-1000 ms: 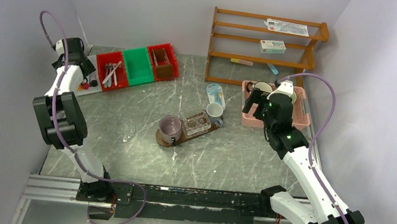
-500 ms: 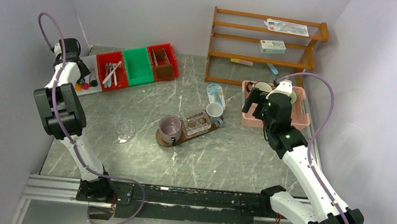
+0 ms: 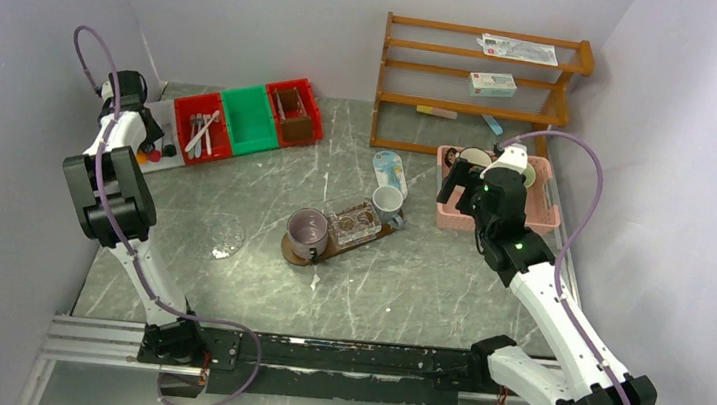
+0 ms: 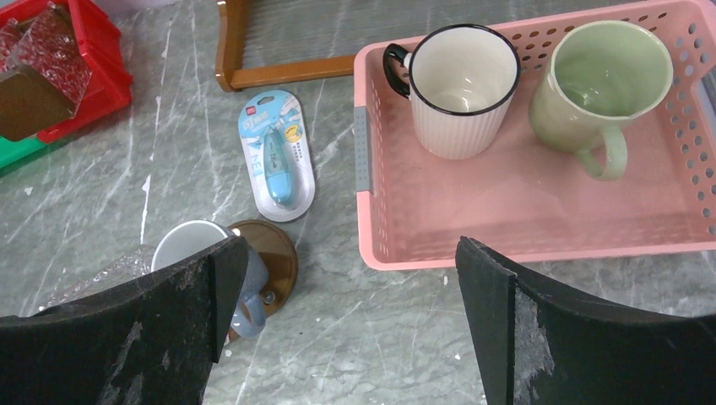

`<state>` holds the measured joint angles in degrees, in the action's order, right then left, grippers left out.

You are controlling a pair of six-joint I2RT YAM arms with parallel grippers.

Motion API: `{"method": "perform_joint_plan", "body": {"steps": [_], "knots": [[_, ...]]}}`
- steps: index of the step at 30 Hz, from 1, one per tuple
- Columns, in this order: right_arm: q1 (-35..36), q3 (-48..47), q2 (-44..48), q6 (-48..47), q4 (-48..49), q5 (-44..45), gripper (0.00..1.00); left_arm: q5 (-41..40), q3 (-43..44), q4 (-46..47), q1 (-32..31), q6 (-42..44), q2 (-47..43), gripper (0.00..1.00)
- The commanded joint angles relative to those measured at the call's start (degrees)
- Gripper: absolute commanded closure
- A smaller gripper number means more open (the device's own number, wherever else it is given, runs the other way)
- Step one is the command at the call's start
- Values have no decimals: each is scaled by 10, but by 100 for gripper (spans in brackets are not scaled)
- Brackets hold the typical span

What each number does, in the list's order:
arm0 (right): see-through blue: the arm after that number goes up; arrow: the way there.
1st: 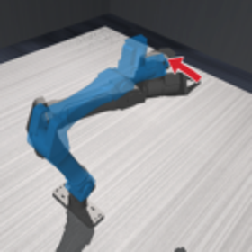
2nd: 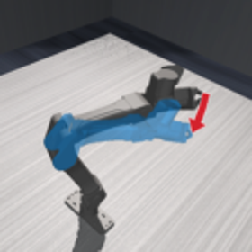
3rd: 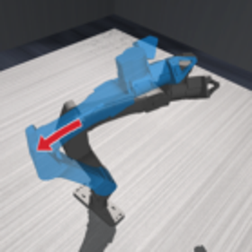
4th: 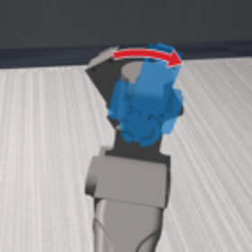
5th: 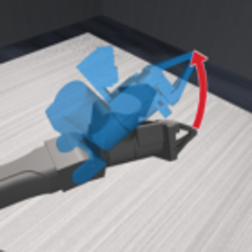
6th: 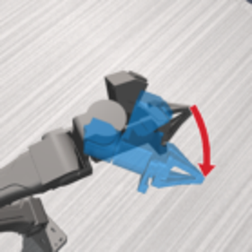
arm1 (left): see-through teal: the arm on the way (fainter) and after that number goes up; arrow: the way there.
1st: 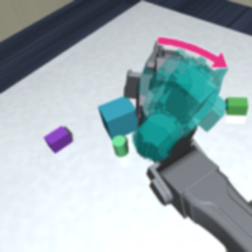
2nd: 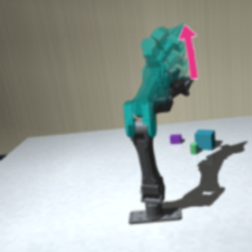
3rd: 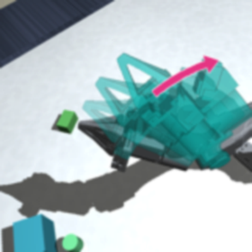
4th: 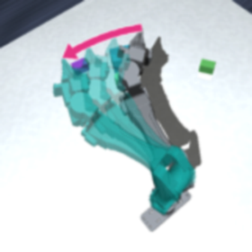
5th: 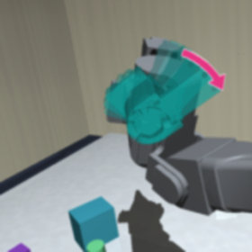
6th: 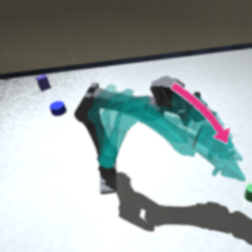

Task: Prepare toiletry sets of a toothbrush and toothpaste on the tray
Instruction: Pick up the toothpaste from the storage box.

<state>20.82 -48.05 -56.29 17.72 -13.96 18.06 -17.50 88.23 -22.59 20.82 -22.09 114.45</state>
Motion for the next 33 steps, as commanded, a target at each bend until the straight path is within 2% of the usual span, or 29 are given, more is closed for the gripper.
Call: {"method": "perform_joint_plan", "body": {"steps": [1, 5, 12, 22, 33], "knots": [[4, 13, 1, -4, 10, 10, 2, 20, 18, -1, 3, 3, 22, 55], [4, 12, 2, -4, 9, 11, 2, 29, 19, -10, 3, 2, 15, 69], [4, 9, 6, 0, 9, 5, 2, 36, 11, -21, 3, -2, -57, 94], [4, 0, 8, 10, 5, -13, 2, 27, -9, -59, 3, -32, -138, 95], [4, -22, 8, 26, -11, -47, 2, 71, -68, -61, 3, -54, -238, 95]]}}
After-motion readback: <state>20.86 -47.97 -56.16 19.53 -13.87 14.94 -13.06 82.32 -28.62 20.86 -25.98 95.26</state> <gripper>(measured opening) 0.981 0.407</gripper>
